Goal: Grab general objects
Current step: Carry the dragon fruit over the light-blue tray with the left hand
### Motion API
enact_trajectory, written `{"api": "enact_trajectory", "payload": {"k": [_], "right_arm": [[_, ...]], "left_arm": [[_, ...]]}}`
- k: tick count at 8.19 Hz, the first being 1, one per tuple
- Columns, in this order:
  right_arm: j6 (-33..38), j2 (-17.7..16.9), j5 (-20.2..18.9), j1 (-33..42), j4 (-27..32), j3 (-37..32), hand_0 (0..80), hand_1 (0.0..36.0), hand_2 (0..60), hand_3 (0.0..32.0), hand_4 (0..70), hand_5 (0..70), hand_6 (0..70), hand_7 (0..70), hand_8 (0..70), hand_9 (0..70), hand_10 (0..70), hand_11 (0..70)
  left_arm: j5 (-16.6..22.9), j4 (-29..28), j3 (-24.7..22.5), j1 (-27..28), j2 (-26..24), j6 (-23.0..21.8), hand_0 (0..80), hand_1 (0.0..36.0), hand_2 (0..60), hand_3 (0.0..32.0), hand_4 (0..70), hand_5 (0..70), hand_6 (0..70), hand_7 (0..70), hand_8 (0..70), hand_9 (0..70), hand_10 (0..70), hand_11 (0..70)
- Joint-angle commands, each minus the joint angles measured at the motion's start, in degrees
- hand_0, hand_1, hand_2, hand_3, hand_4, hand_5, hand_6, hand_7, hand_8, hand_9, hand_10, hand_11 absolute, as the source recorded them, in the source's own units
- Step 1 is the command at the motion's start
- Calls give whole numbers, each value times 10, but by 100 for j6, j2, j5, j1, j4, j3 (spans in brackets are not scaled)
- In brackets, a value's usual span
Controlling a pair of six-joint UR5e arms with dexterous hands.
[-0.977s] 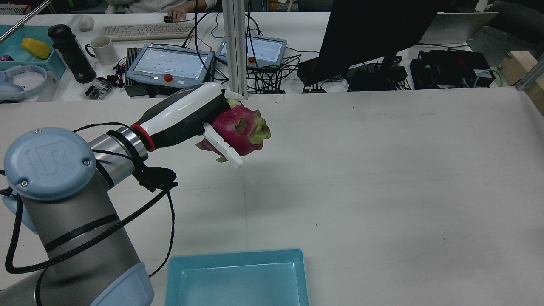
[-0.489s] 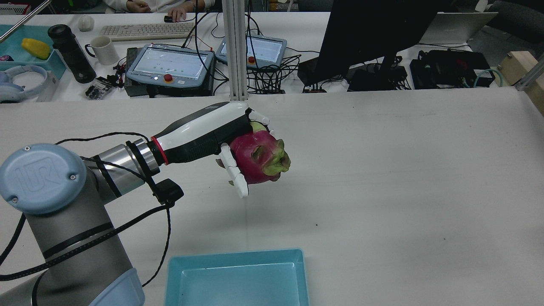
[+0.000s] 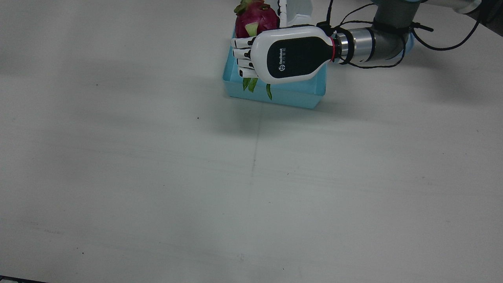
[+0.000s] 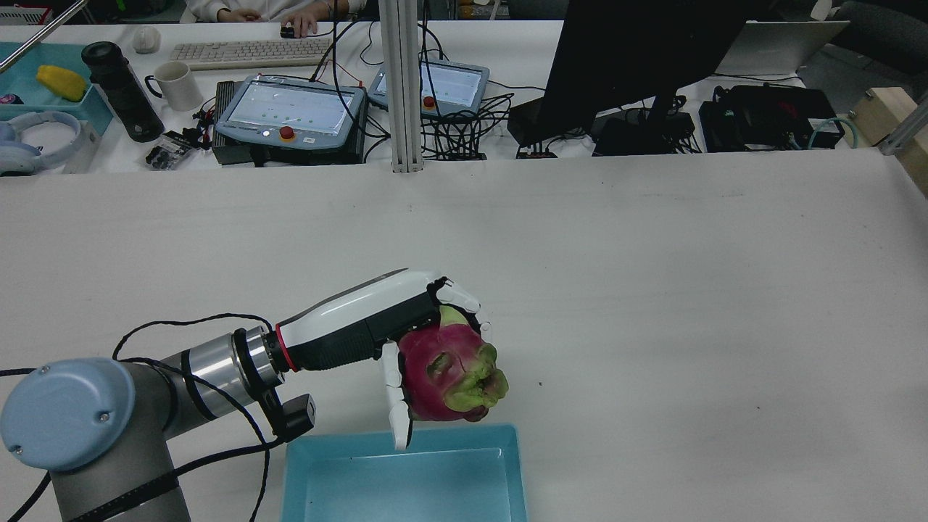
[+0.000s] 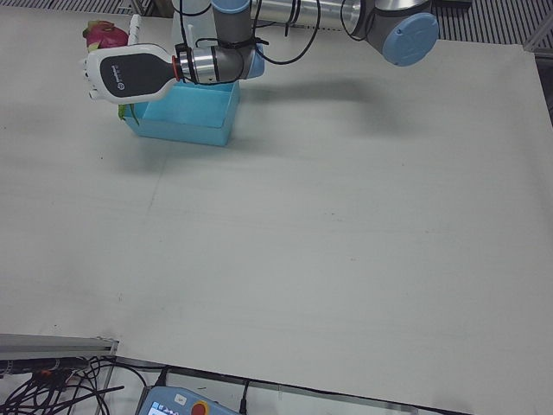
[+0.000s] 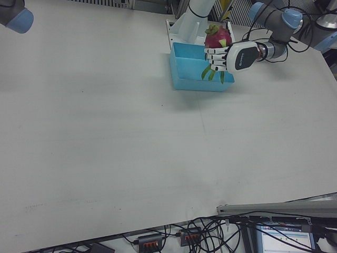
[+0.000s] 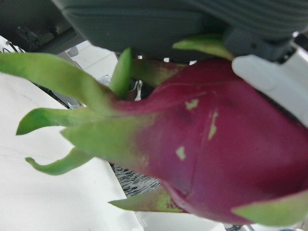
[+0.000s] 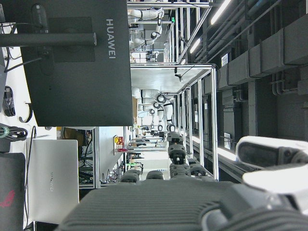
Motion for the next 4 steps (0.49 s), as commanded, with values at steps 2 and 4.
{"api": "enact_trajectory", "payload": {"k": [2,4], "right_arm": [[-3,0,0,0,0,0,0,0,0,0,0,0,0,0,0,0,0,0],[5,0,0,0,0,0,0,0,0,0,0,0,0,0,0,0,0,0]], "left_arm": [[-51,-341,-118,418,36,-36,467,212,600,0,376,700,655,675,604,700,700,700],[-42,-577,-126,480,114,-36,487,114,210,0,252,700,353,417,291,398,350,503]]}}
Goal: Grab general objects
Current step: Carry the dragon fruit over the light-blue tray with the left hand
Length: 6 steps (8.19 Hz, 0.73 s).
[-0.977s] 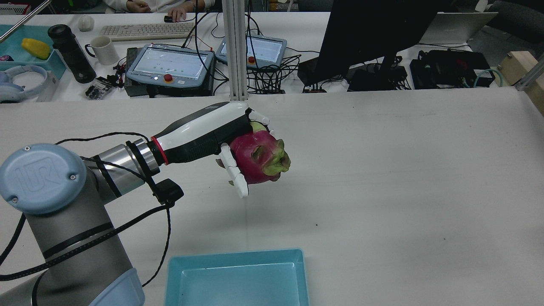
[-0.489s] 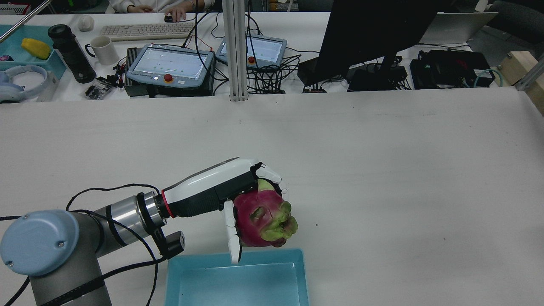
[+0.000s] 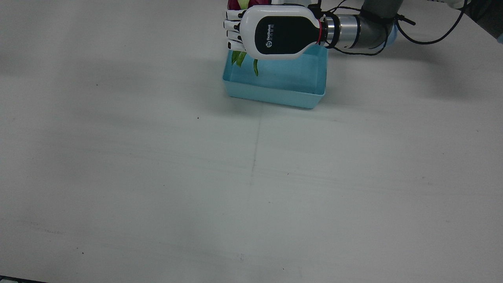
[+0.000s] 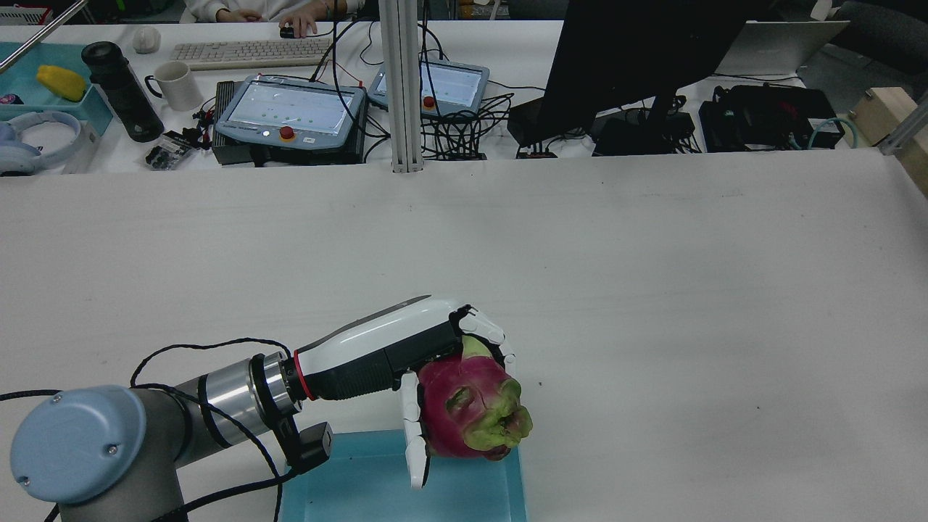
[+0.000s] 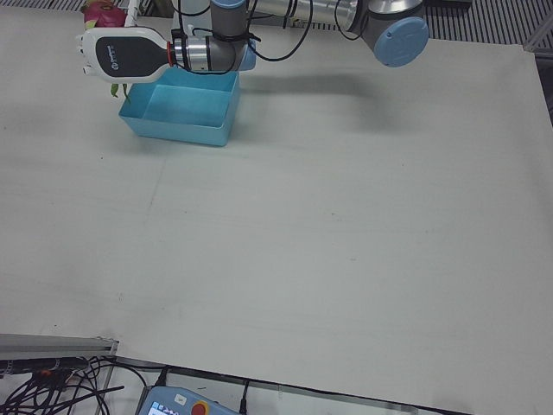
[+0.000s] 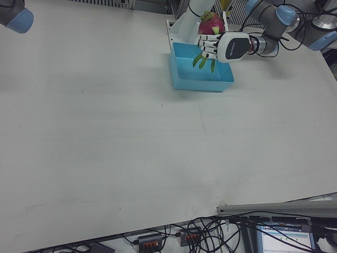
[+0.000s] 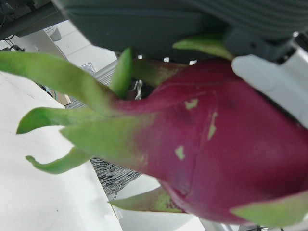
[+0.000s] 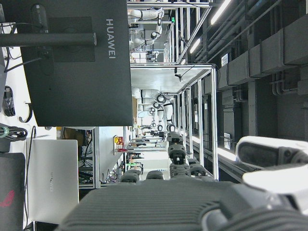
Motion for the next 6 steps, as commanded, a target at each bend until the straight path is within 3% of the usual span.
{"api": "enact_trajectory", "payload": {"k": [1,2,5,6], "right_arm": [[0,0,0,0,0,0,0,0,0,0,0,0,0,0,0,0,0,0],[0,0,0,0,0,0,0,0,0,0,0,0,0,0,0,0,0,0],[0,0,0,0,0,0,0,0,0,0,0,0,0,0,0,0,0,0],[0,0,0,0,0,0,0,0,0,0,0,0,0,0,0,0,0,0]], "left_arm": [[-3,-534,-25,162,315,2,495,104,118,0,242,700,334,425,259,360,320,466],[-3,-571,-34,197,335,2,485,79,59,0,237,700,337,439,248,347,292,428],[6,-580,-25,206,344,2,477,67,41,0,226,700,320,434,226,316,242,358],[6,-598,-25,198,352,2,474,65,46,0,229,700,332,468,239,340,243,360]]}}
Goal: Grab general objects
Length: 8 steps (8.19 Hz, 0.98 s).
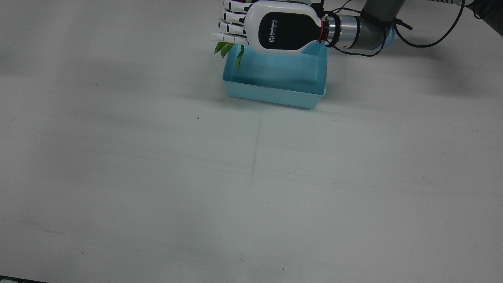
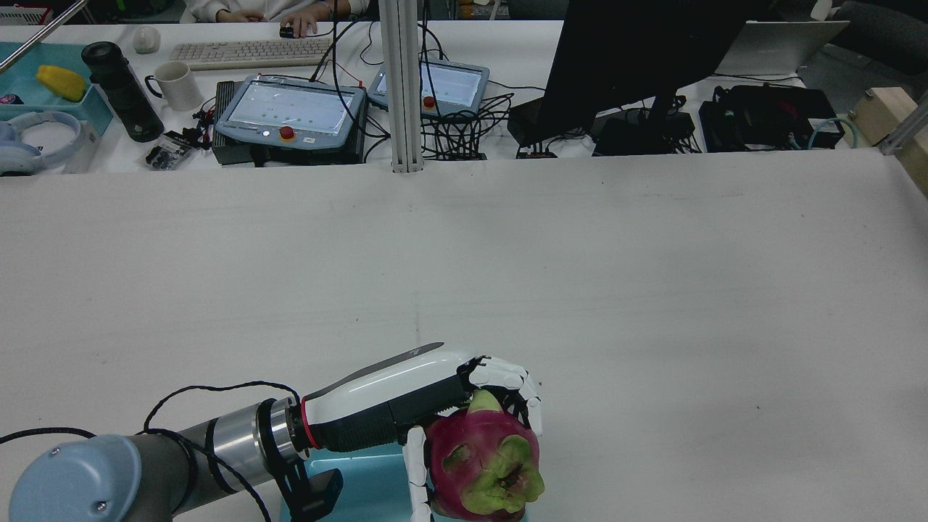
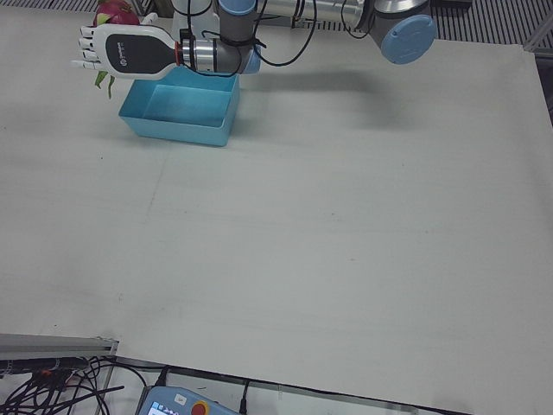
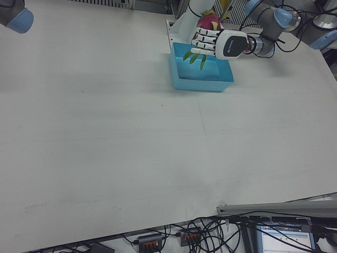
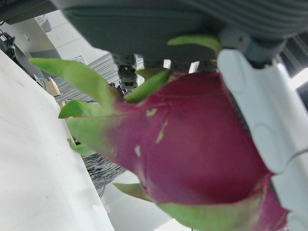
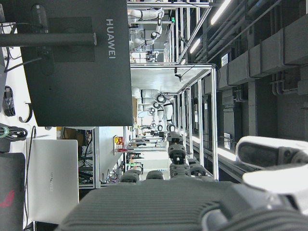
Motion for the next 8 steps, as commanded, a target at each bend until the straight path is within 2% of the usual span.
{"api": "enact_trajectory", "payload": {"k": [1,2,4,5,6,7,8], "right_arm": [[0,0,0,0,0,-9,0,0,0,0,0,0,0,0,0,0,0,0],[0,0,0,0,0,0,0,0,0,0,0,0,0,0,0,0,0,0],[9,0,0,0,0,0,0,0,0,0,0,0,0,0,0,0,0,0],[0,0,0,0,0,-9,0,0,0,0,0,0,0,0,0,0,0,0],[0,0,0,0,0,0,0,0,0,0,0,0,0,0,0,0,0,0],[0,0,0,0,0,0,0,0,0,0,0,0,0,0,0,0,0,0],[0,0,0,0,0,0,0,0,0,0,0,0,0,0,0,0,0,0]], "left_arm": [[1,-27,5,0,19,3,477,69,53,0,229,700,332,474,239,340,240,355],[18,-167,5,0,202,3,475,68,46,0,226,700,323,464,233,332,235,348],[71,-632,-4,0,633,-40,495,97,85,0,247,700,345,479,256,357,236,352],[80,-782,-12,0,695,-128,497,91,72,0,261,700,372,541,279,393,239,355],[80,-1018,-12,96,818,-189,496,86,43,0,247,700,354,558,264,379,228,339],[80,-1395,-12,149,1062,-216,496,85,10,0,215,700,298,455,197,278,206,309],[80,-1564,-21,141,1213,-260,499,92,0,0,185,700,265,426,147,206,179,272]]}}
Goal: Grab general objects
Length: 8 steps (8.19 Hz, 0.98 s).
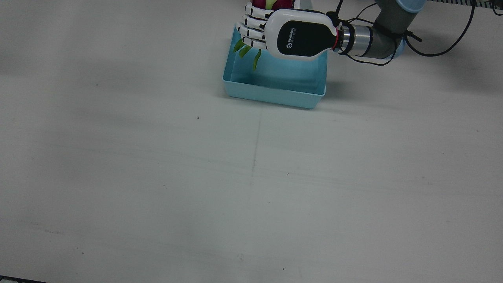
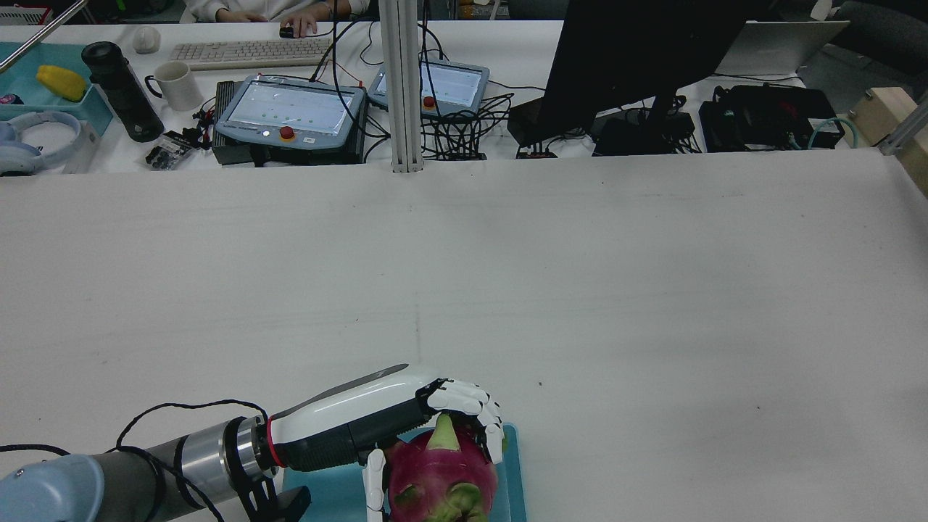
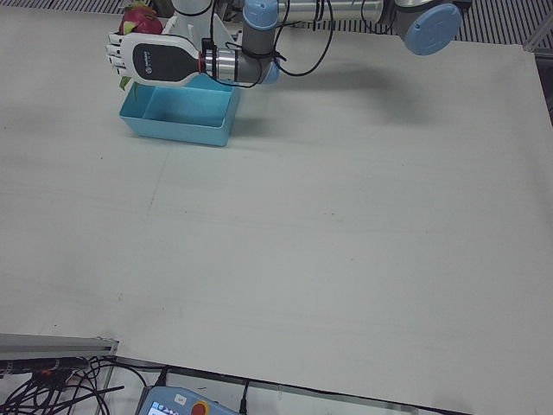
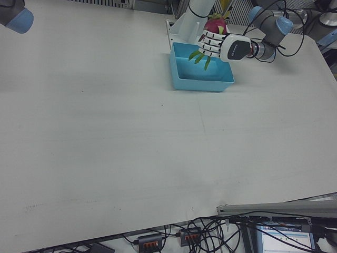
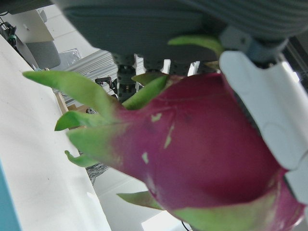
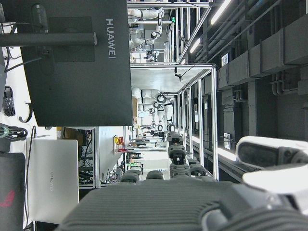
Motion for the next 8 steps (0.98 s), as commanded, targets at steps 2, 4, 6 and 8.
{"api": "enact_trajectory", "payload": {"k": [2,4,6,8], "right_arm": [[-1,0,0,0,0,2,0,0,0,0,0,0,0,0,0,0,0,0],[-1,0,0,0,0,2,0,0,0,0,0,0,0,0,0,0,0,0],[-1,0,0,0,0,2,0,0,0,0,0,0,0,0,0,0,0,0],[-1,0,0,0,0,2,0,0,0,0,0,0,0,0,0,0,0,0]], "left_arm": [[3,-431,-54,67,361,-87,513,106,0,0,140,700,213,413,87,127,138,215],[-6,-570,-37,94,387,-70,522,134,0,0,0,544,42,344,0,54,90,150],[-32,-939,-19,103,641,-78,544,181,0,0,0,223,0,245,0,35,99,169],[-93,-1037,16,94,677,-104,581,228,35,0,8,373,2,227,0,31,98,170]]}}
